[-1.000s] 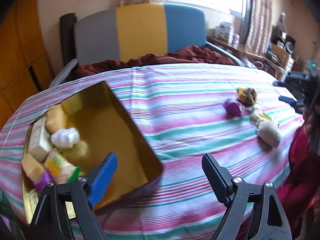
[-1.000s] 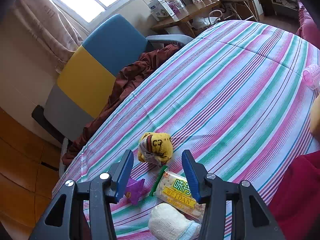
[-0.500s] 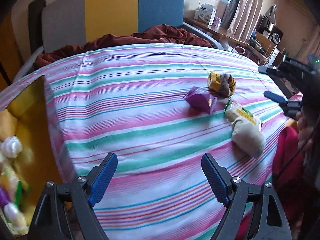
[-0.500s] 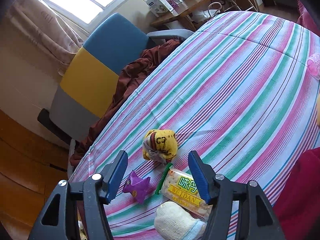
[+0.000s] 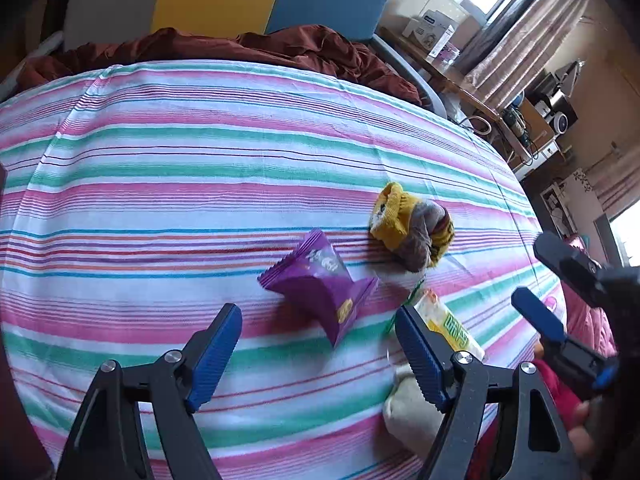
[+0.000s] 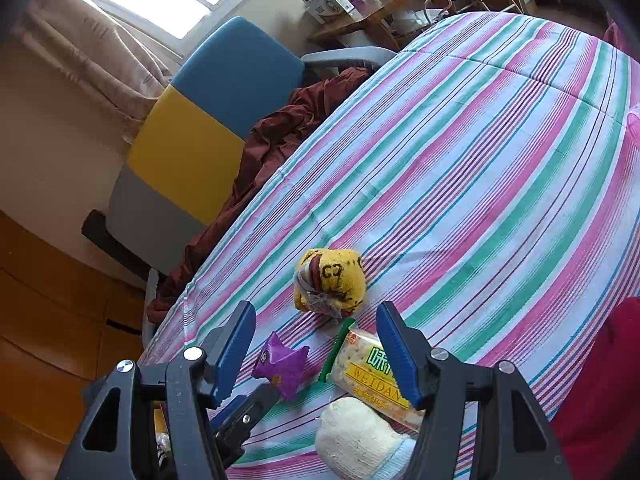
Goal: Organize objects
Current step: 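Grasp the purple snack packet with the left gripper and lift it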
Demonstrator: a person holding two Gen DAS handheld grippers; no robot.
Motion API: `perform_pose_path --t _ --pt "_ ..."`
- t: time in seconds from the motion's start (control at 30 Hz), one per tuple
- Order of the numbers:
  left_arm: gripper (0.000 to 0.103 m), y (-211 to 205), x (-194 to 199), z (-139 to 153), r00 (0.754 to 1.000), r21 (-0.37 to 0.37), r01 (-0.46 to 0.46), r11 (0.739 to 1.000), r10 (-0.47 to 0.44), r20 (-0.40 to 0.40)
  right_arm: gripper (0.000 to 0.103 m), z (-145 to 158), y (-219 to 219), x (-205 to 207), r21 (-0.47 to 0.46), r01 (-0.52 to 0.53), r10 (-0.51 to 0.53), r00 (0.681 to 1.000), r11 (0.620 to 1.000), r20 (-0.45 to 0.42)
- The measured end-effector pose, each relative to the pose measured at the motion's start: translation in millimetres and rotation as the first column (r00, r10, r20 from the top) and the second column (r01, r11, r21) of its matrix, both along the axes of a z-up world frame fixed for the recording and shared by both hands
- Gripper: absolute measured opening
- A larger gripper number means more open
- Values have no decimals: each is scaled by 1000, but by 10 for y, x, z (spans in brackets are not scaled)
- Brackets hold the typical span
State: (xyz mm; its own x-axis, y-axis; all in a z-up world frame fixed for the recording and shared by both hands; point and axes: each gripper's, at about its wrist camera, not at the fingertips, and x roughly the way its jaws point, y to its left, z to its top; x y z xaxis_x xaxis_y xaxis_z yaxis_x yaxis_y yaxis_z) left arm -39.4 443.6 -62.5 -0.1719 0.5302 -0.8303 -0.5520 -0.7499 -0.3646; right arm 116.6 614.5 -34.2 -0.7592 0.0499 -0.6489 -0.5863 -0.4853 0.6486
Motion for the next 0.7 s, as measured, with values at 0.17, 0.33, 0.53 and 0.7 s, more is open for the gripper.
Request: perform_pose_path --t 0.17,0.33,0.53,0.7 --pt "78 255 -137 -137 999 -36 -43 998 43 -12 64 -25 4 -19 -20 -11 11 1000 1000 -8" --pt "55 343 -81 -170 982 -109 34 993 -54 -179 64 -45 15 -20 -40 -13 12 1000 999 -14" --pt "46 19 -55 -183 964 -86 117 989 -134 -230 64 -60 26 -16 -53 -1 0 1000 999 -8" --pt "46 -362 64 -179 954 -79 133 988 -149 -259 64 -64 29 -19 -51 8 -7 1000 999 6"
